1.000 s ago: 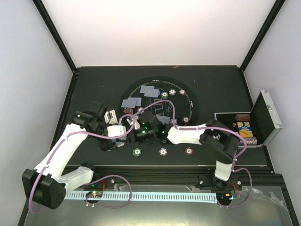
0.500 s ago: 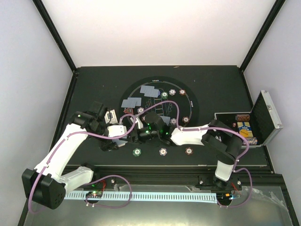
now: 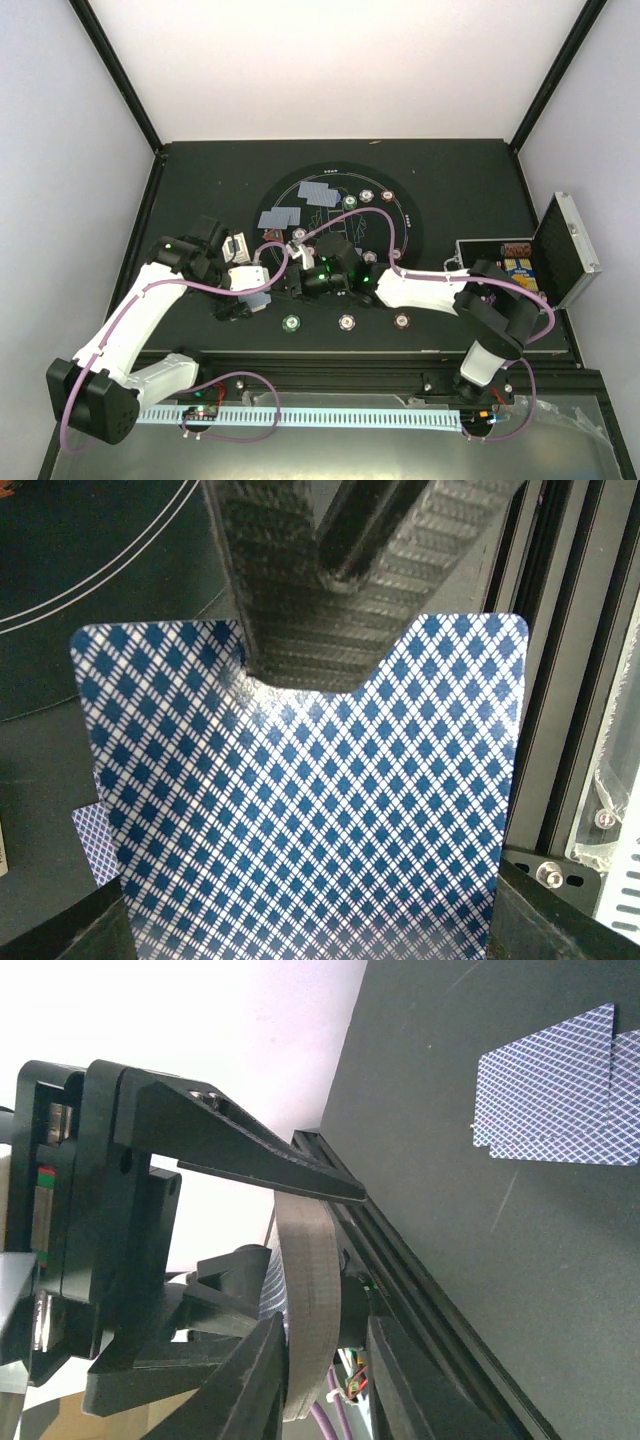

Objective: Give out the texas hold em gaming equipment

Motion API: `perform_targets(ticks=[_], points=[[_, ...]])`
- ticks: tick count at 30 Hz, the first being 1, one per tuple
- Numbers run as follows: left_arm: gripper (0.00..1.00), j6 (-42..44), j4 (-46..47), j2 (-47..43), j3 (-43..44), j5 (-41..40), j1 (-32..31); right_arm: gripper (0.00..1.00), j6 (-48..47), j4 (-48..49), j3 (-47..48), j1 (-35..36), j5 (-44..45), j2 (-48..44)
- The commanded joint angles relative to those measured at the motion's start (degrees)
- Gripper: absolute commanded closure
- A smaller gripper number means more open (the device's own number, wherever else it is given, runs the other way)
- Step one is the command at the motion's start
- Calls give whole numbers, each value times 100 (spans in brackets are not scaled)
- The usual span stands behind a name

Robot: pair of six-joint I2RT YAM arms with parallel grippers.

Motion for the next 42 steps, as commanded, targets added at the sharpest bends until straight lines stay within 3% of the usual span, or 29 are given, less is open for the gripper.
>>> perform_targets(ticks=[1,9,29,42], points=[[99,54,-49,-84,142,0,16,79,-231,-611,-60,-85,217,-119],[98,85,-31,-96,92,-113,16,99,-231,-669,-106,-86,171,-238],[98,128,5,-96,38,-273,16,99,-90,-613,-595,-332,181,-988],[98,131,18,-103,-3,-394,16,99,269,-11,-1832,-1645,-346,-1839]])
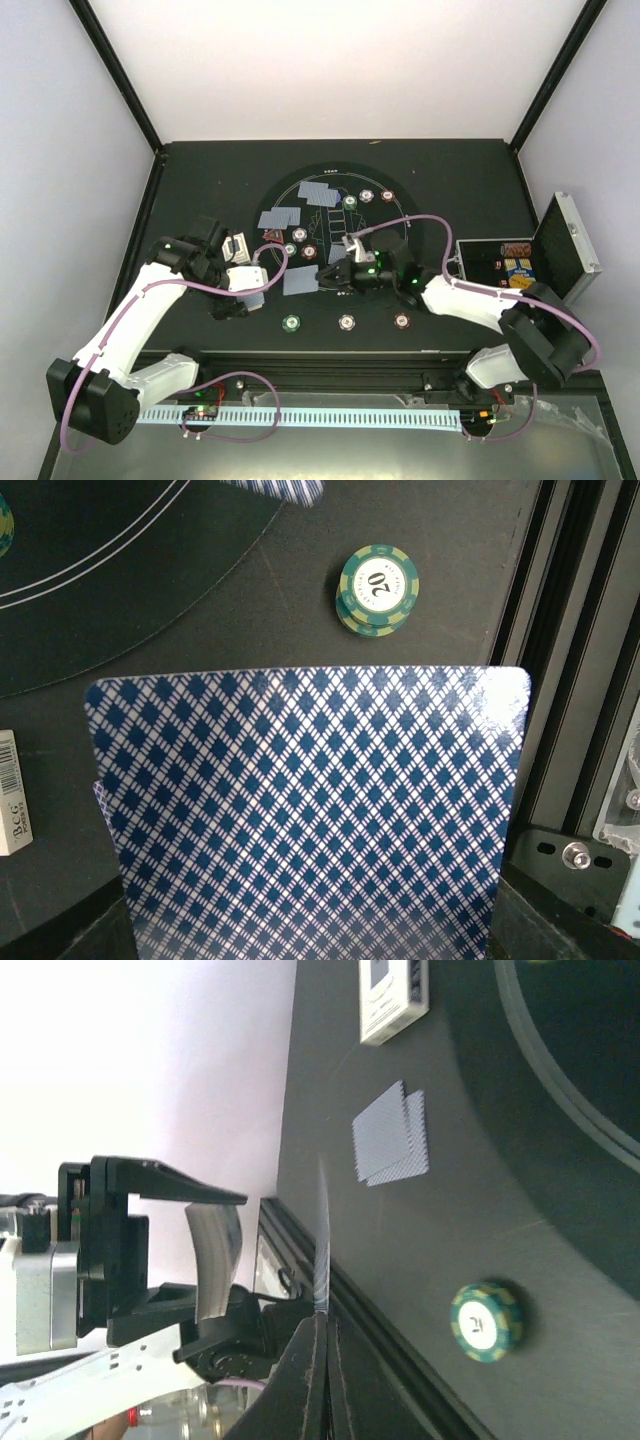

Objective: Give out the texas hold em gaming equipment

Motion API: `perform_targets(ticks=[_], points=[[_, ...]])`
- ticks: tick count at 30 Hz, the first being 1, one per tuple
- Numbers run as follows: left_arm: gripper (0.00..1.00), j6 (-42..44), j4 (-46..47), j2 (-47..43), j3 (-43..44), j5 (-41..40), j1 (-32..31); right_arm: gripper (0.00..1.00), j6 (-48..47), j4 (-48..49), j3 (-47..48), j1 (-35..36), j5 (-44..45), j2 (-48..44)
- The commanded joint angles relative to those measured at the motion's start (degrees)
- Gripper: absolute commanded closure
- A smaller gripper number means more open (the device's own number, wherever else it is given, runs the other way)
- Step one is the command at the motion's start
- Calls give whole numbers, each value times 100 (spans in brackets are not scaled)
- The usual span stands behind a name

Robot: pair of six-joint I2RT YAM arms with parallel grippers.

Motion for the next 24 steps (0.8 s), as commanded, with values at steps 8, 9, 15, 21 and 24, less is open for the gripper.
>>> perform_targets(ticks=[8,9,15,21,24], points=[[98,95,-36,-116,44,-78,16,99,-1205,-1110,-212,-1838,-410,-322],[98,98,-43,-116,57,-79,16,99,-1370,-1319,-131,-1955,-415,-216],[98,84,-80,-121,71,-97,16,99,-1813,-1542,296,-2211,-363,574],[98,96,-99,-113,71,-84,16,99,-1791,-1308,533,-2207,-430,1222],[99,103,-106,-106,83,-96,16,99,-1831,-1323,586,-2207,-427,1395]])
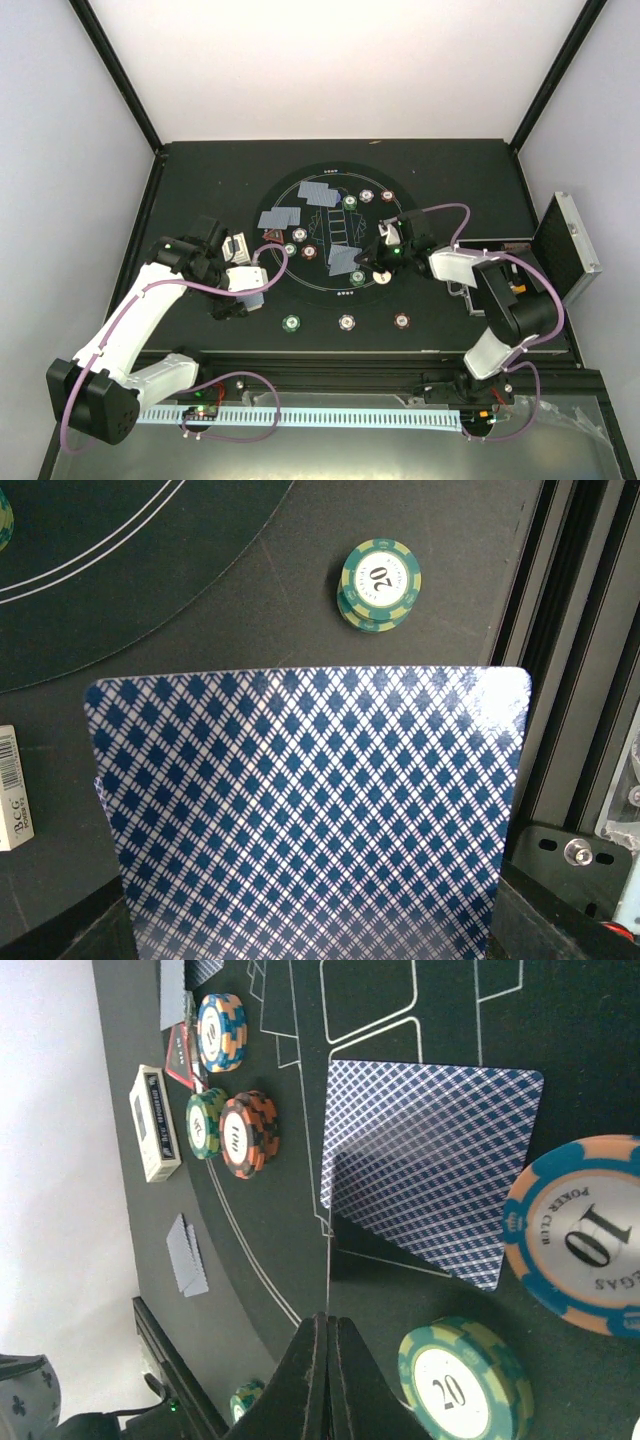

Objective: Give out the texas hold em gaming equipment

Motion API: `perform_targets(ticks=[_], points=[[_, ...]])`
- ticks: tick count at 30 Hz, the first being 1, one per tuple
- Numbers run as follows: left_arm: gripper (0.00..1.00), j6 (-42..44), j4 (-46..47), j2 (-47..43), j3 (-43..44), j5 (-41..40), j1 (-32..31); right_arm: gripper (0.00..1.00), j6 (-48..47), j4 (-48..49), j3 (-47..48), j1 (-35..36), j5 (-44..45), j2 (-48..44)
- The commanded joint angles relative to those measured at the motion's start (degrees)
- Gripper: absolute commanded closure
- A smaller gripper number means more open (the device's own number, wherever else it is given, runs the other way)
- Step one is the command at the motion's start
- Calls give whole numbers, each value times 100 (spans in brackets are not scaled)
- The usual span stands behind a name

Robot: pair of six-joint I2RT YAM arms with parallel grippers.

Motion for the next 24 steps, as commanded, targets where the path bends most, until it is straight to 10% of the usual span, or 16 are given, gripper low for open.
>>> perform_targets(ticks=[1,14,24], points=[[98,111,-101,-99,92,-35,16,99,-196,0,155,-17,-65,184],[98,118,-140,-117,115,50,16,51,-916,-1513,449,-17,856,-712],[99,131,-184,-100,200,208,16,24,288,-199,138,1492,359,-1479]])
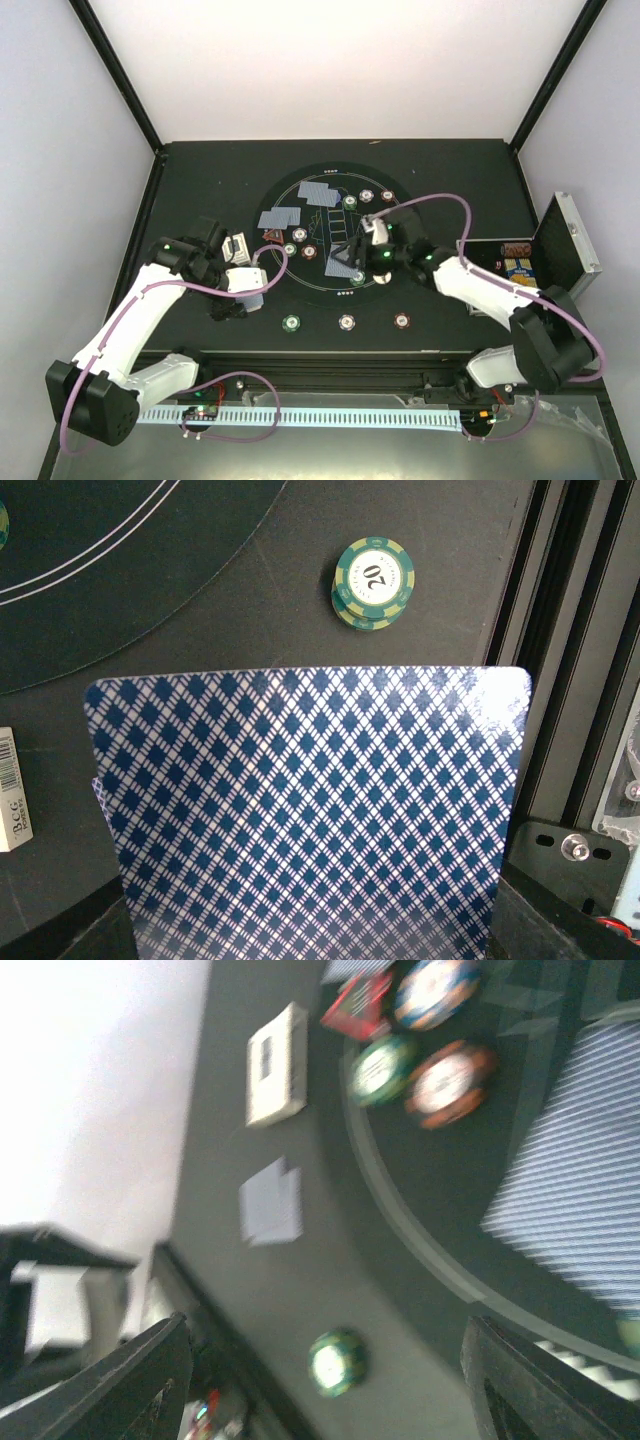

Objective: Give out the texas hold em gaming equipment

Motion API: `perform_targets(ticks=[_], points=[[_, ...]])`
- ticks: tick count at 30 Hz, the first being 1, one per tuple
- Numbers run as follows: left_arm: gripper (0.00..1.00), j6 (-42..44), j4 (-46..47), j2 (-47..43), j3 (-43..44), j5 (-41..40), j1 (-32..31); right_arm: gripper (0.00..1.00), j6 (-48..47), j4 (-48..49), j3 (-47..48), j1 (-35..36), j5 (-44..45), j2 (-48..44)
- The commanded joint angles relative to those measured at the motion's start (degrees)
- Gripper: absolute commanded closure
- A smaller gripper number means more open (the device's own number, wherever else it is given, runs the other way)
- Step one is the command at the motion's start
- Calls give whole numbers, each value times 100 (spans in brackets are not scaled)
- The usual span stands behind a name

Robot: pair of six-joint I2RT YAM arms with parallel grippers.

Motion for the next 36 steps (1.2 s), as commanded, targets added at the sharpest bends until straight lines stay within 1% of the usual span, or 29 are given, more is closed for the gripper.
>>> perform_targets(ticks=[1,5,8,10,15,20,24,29,36], points=[[99,40,-127,-58,210,210,16,23,868,1080,-100,1057,-368,14],[98,31,-135,-38,229,230,16,23,1518,2067,54,1866,-487,308],[98,44,-152,-31,238,223,16,23,1663,2302,258,2298,-466,590],[98,48,-160,-32,238,222,16,23,1747,2427,360,2490,-470,790],[98,48,-163,-32,234,217,17,26,2234,3196,484,2831,-484,1338],[98,50,-171,-17,252,239,16,28,2440,3487,729,3018,-455,1706],[99,48,-189,-15,274,239,16,32,2604,3740,907,3081,-511,2009],[98,40,-185,-19,274,272,16,36,2690,3775,1181,3128,-561,2413],[98,65,-207,-49,256,248,16,41,3052,4346,1258,3128,-539,2876]])
